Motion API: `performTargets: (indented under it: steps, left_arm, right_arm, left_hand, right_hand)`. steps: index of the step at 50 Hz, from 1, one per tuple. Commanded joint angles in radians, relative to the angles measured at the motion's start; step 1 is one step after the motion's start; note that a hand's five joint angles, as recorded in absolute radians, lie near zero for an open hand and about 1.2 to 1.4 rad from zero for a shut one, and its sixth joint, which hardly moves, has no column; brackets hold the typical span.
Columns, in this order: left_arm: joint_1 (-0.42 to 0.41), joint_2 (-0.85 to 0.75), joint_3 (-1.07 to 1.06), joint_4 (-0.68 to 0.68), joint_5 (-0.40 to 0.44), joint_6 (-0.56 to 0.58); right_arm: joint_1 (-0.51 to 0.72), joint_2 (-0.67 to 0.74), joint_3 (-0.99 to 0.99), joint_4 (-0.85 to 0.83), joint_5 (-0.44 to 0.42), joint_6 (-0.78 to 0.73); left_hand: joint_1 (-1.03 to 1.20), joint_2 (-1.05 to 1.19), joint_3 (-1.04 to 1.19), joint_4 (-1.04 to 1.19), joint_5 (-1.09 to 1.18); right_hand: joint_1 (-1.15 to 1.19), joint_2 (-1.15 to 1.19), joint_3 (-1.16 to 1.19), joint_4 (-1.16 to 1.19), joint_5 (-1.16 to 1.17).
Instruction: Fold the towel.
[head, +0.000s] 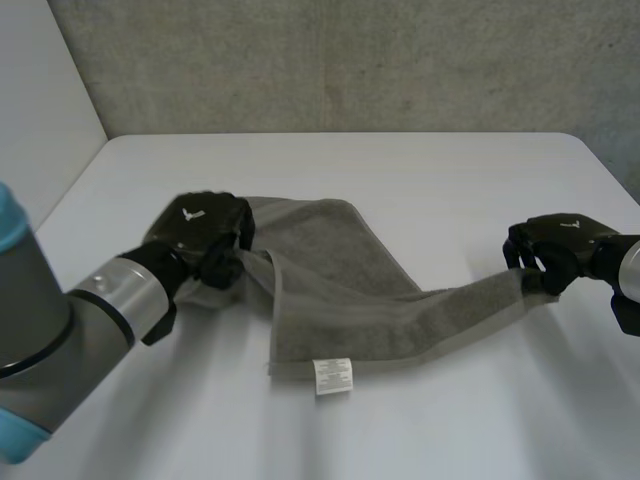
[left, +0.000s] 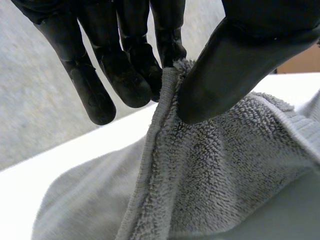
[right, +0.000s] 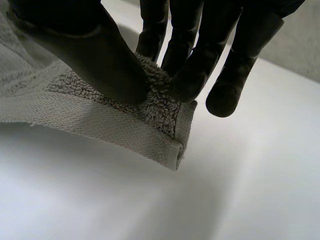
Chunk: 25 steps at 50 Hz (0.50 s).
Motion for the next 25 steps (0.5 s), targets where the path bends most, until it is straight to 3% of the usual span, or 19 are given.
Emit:
performTargets:
  steps: [1,11,16,22,25]
  left_arm:
    - [-0.065,-0.052,0.087,-0.039,-0.004,0.041]
    - [-0.224,-0.109,0.289,-0.068,-0.017,0.040]
    - [-0.376,-0.297,0.434,-0.076,-0.067,0.042]
    - [-0.435,-0.420,0.465,-0.077,-0.162,0.048]
    - [-0.436,-0.429,0.459,-0.079,-0.170,0.049]
  right_arm:
    - [0.017,0.084,-0.107,-0.001,0.106,-0.070]
    - [0.016,0.116,-0.296,-0.205,0.166,0.133]
    - [0.025,0.243,-0.472,-0.211,0.278,0.150]
    - [0.031,0.372,-0.550,-0.176,0.302,0.148]
    - [0.031,0.410,-0.549,-0.156,0.305,0.147]
  left_hand:
    - [0.067,0.011,0.011,0.007,0.027]
    - [0.067,0.011,0.011,0.007,0.027]
    - [0.067,0.011,0.011,0.007,0.027]
    - [0.067,0.011,0.011,0.007,0.027]
    - [0.067,0.011,0.011,0.007,0.027]
  right_hand:
    - [0.077,0.104,0.038,0.056,0.059]
    - [0.077,0.104,0.038,0.056,0.059]
    - [0.077,0.104,0.038,0.056,0.059]
    - [0.077,0.104,0.038,0.056,0.059]
    - [0.077,0.104,0.038,0.056,0.059]
